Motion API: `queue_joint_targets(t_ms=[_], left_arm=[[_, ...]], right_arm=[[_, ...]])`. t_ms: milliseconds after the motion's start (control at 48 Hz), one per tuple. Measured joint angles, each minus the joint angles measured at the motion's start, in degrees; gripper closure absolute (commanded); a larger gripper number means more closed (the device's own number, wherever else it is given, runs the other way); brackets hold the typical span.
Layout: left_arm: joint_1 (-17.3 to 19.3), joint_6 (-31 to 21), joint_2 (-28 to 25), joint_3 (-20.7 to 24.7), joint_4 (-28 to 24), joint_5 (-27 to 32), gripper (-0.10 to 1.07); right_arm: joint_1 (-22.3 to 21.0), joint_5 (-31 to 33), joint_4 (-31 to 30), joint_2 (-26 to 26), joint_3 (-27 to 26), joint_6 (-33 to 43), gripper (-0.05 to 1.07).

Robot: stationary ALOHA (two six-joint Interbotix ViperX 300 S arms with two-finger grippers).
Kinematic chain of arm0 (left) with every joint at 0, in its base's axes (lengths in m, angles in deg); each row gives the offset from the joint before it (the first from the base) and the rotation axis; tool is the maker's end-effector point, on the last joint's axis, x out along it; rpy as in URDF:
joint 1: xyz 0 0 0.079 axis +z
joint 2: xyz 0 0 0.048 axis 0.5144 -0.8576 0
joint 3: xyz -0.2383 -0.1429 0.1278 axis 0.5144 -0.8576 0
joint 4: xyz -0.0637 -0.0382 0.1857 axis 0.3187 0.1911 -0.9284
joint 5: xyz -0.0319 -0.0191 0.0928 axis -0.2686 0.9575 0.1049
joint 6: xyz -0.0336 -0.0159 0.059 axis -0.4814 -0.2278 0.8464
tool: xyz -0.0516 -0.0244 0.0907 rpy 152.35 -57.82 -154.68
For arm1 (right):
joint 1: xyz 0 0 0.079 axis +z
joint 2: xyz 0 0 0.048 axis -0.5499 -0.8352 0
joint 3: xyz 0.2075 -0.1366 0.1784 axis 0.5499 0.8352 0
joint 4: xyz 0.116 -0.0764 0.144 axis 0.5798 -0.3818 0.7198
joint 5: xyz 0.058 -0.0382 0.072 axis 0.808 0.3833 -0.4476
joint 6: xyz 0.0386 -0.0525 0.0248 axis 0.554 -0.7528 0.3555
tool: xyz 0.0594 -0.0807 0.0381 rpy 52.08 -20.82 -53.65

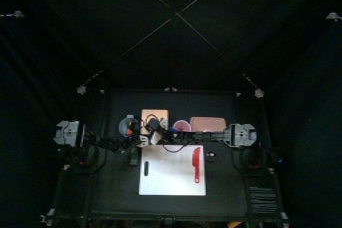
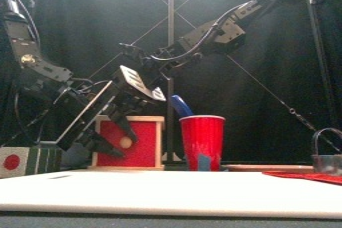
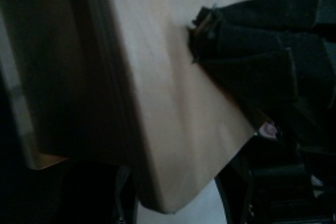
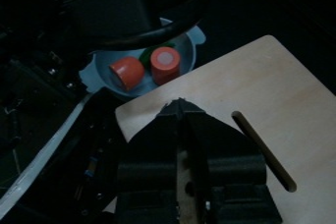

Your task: Open drawer

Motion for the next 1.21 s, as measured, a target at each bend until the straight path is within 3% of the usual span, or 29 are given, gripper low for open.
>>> queue_joint_targets(t_ms=[417, 1208], left_arm=[[-0.3, 0.3, 4.0, -2.7, -1.3, -0.4, 0.17], [-1.8, 0.4, 3.6, -2.6, -3.7, -0.4, 0.17]], right_arm=[[0.2, -0.3, 0.0, 2.4, 3.0, 0.1, 0.72], [-2.2, 1.0, -4.7, 3.9, 4.0, 0.1, 0.73]])
